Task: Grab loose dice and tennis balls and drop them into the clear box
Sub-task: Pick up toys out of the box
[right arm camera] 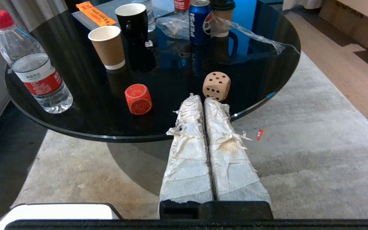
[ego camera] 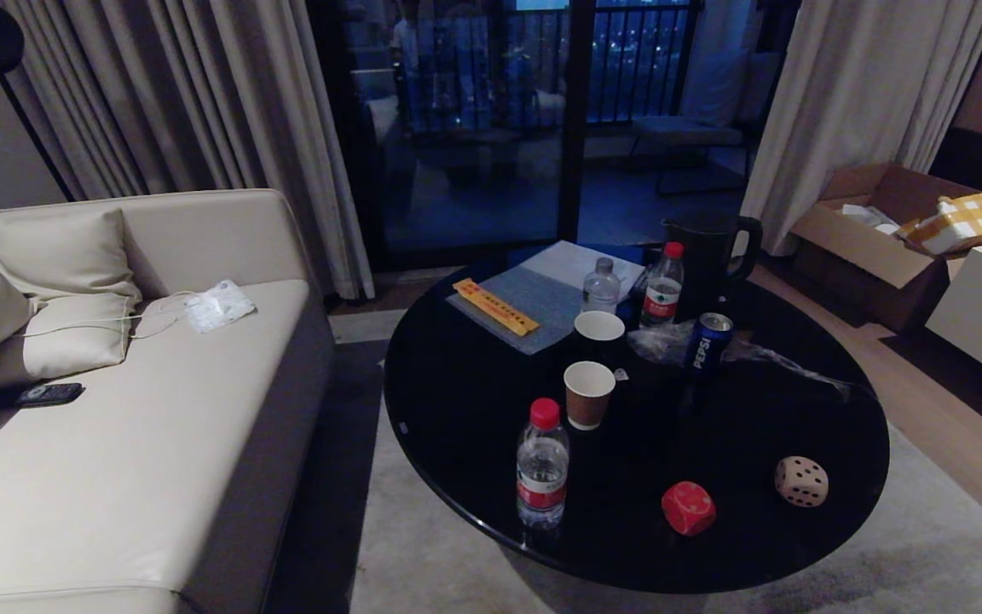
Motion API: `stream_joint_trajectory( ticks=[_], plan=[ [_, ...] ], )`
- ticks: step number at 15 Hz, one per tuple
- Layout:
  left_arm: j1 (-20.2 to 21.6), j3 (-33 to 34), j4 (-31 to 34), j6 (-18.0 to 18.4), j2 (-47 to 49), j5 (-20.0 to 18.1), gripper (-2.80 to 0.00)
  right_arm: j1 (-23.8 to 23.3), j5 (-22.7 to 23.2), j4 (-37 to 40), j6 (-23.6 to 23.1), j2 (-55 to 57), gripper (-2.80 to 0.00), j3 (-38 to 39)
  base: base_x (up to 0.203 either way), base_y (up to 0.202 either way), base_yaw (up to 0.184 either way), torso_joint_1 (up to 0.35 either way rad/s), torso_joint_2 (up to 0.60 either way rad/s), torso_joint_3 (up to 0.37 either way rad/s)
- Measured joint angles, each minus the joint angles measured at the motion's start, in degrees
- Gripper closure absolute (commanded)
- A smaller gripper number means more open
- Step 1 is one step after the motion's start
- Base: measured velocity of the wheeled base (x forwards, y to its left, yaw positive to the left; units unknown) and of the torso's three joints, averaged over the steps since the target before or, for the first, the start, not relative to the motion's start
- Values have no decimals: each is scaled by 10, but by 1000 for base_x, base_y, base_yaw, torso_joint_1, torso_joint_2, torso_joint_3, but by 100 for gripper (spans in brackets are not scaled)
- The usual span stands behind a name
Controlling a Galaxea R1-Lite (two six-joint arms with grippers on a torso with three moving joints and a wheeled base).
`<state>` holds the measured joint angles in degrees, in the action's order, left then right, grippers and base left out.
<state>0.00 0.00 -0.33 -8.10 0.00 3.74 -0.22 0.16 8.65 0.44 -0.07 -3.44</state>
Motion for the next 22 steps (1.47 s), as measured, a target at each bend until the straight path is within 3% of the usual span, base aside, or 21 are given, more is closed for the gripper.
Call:
stream_joint_trajectory(
  ticks=[13,15,19,22],
  plan=[
    [0,0,0,5,0,-1,0,0,0,0,0,0,0,0,0,0,0,4,3,-155],
    [0,0,1,20,0,-4,0,0,0,0,0,0,0,0,0,0,0,2,-2,-192],
    [0,0,3,83,0,-15,0,0,0,0,0,0,0,0,0,0,0,2,4,-198],
    [0,0,3,88,0,-24,0,0,0,0,0,0,0,0,0,0,0,2,2,-168]
  ],
)
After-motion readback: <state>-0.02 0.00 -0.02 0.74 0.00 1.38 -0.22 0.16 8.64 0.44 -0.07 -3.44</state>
